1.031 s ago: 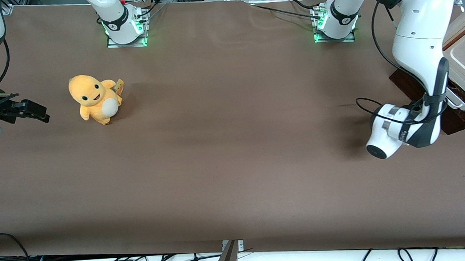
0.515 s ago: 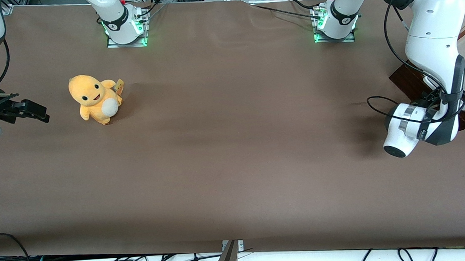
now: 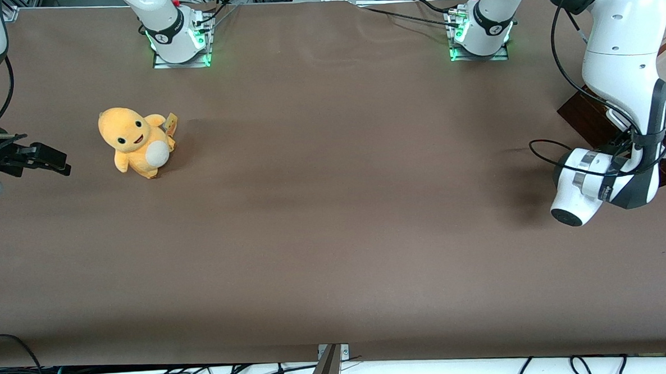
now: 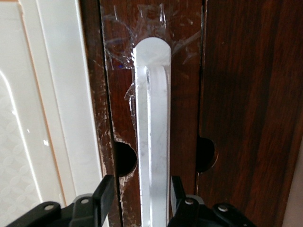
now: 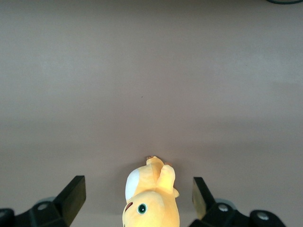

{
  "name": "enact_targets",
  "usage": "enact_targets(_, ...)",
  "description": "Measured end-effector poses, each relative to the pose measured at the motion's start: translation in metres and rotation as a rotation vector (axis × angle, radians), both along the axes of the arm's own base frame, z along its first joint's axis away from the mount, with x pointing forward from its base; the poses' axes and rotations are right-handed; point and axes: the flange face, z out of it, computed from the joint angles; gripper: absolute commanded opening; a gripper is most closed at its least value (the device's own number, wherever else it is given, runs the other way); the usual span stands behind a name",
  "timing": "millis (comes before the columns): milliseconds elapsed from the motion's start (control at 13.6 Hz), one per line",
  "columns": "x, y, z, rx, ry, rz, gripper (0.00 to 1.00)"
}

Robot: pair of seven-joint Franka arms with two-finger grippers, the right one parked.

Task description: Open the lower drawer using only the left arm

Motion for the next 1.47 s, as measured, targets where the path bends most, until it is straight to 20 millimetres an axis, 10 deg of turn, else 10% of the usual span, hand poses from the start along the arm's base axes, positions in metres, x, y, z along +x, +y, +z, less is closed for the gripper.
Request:
enact_targets(736, 0.005, 0.003, -0.009, -0.012, -0.063, -0.017, 0.20)
enact_targets(1472, 0.010, -0.014, -0.006, -0.005, -0.061, -0.043, 0.15)
